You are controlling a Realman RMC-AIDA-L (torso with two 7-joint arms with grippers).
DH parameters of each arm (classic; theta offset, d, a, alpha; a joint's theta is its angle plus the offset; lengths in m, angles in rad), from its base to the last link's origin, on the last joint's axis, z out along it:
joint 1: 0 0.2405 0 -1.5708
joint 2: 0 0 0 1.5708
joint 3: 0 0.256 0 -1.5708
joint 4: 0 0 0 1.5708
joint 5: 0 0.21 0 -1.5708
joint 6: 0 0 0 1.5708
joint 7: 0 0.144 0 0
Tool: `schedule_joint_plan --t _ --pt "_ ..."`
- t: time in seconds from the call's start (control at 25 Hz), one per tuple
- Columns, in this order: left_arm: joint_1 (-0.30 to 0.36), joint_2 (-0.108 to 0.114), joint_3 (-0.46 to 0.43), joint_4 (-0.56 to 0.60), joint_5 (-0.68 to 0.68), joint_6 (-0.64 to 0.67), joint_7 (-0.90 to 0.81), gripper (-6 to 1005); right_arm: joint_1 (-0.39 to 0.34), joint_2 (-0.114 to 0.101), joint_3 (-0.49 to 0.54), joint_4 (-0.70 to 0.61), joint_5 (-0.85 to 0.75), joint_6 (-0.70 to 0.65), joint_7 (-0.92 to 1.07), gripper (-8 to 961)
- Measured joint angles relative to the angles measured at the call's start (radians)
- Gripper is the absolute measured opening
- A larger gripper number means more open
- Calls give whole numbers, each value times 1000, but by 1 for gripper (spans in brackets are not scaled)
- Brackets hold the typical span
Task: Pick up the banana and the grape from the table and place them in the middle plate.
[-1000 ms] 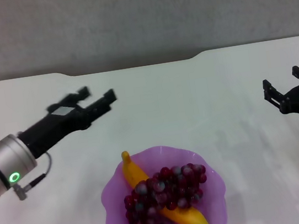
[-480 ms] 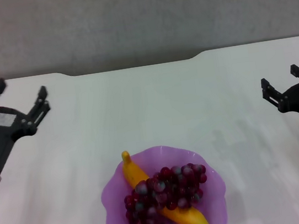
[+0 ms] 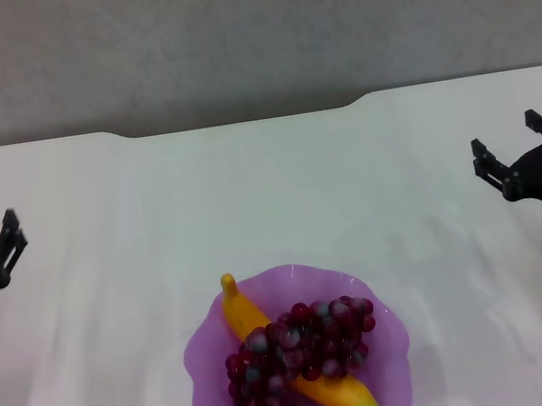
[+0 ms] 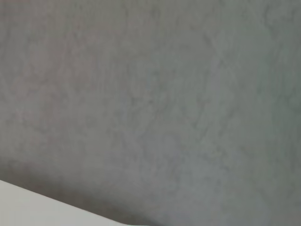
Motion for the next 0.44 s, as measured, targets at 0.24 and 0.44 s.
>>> schedule_joint_plan --t 0.24,0.44 --pt "0 1 -4 -33 -13 -16 -75 879 -28 4 -4 37 114 -130 -234 787" --pt "14 0 12 -30 12 30 -154 879 -106 4 -23 98 133 -361 -304 787"
